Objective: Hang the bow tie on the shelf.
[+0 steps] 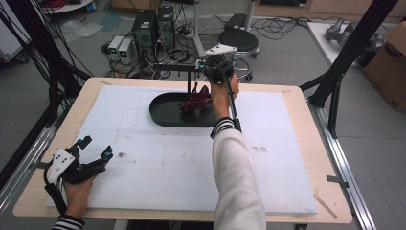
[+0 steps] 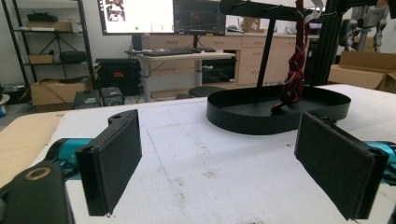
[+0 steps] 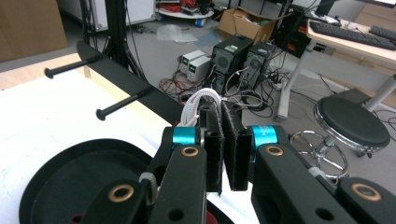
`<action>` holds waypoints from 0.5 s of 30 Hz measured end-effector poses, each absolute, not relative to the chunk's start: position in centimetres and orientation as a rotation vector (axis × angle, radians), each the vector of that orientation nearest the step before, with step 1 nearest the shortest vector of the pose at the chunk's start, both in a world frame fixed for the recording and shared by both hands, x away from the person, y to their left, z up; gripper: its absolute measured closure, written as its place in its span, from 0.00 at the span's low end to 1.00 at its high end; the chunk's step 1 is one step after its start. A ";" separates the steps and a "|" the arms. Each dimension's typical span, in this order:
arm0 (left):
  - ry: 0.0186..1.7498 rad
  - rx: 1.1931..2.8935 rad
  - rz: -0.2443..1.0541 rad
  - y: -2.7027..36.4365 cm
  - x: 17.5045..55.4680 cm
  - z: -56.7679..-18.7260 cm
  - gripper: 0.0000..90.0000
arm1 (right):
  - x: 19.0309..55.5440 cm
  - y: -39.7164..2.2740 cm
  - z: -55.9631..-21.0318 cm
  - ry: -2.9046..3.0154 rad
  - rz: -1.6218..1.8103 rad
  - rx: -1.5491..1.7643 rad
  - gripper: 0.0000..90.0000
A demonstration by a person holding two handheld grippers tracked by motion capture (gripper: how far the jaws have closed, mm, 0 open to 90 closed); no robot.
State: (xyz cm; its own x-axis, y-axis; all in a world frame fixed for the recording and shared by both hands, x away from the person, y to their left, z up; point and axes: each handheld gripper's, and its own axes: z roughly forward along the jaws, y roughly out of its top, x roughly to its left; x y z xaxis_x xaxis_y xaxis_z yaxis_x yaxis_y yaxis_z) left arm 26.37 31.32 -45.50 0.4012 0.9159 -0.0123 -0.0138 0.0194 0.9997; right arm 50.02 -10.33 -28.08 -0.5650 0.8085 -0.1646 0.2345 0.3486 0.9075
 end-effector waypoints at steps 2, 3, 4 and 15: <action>0.895 1.355 0.899 31.3 26.4 -45.5 0.17 | 50.1 -10.3 -28.2 2.004 1.187 0.911 0.97; 0.896 1.356 0.898 31.3 26.4 -45.5 0.17 | 50.2 -10.3 -28.3 2.009 1.176 0.908 0.97; 0.896 1.356 0.898 31.3 26.4 -45.5 0.17 | 50.2 -10.3 -28.4 2.014 1.163 0.913 0.97; 0.896 1.350 0.898 31.3 26.4 -45.5 0.17 | 50.5 -10.2 -28.7 2.023 1.058 0.875 0.96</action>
State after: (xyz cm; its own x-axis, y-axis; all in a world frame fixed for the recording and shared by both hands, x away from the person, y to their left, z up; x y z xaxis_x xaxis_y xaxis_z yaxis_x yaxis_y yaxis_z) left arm 26.40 31.29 -45.50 0.4006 0.9162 -0.0129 -0.0157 0.0209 0.9997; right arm 50.51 -10.24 -28.71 -0.5404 0.8010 -0.2575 0.2456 0.4429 0.8622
